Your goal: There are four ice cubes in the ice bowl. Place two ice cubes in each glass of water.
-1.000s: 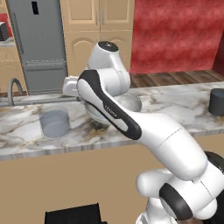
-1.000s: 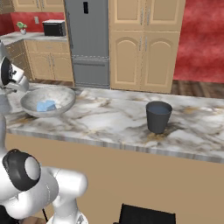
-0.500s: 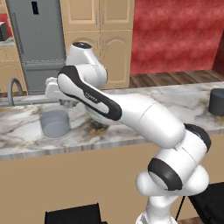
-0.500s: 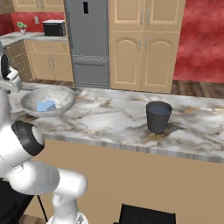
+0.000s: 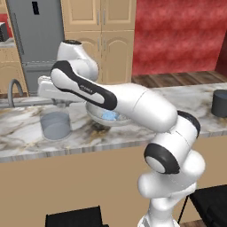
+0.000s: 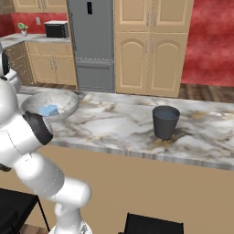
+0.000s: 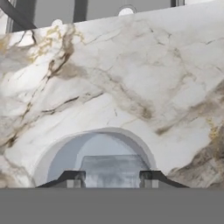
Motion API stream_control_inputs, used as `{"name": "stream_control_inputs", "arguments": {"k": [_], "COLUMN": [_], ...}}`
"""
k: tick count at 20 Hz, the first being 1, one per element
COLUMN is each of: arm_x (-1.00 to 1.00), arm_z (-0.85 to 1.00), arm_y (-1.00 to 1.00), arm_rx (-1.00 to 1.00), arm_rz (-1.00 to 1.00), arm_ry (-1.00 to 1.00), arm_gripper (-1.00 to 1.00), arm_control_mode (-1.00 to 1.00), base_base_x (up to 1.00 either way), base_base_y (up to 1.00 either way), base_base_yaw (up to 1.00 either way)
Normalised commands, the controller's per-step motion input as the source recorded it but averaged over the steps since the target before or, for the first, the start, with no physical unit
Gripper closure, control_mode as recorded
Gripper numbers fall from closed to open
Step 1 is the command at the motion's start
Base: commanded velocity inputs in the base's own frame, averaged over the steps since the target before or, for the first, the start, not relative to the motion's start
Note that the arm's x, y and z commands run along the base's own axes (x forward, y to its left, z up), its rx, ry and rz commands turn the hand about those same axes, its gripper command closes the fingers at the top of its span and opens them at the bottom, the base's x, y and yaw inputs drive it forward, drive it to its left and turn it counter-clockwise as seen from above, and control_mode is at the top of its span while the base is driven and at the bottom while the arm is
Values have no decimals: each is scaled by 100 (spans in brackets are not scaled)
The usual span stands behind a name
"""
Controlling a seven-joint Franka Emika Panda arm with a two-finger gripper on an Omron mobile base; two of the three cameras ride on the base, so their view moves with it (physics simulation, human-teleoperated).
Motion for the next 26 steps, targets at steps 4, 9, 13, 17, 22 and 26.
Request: {"name": "stream_control_inputs", "arguments": {"k": [4,9,13,17,22,26], "arm_x": [15,13,5,-32,-36,-10], "arm_z": [-29,-8,0,0,0,-18], "arm_y": [27,11,5,2,0,-1], "arm_rx": [-1,0,0,0,0,0], "arm_rz": [0,0,0,0,0,0], "arm_ry": [14,6,1,0,0,0], "arm_gripper": [100,100,100,100,100,100], "arm_control_mode": [-100,-100,-100,-100,-100,-100], "base_base_x": [0,0,0,0,0,0], "base_base_y": [0,0,0,0,0,0], "base_base_yaw": [0,0,0,0,0,0]}}
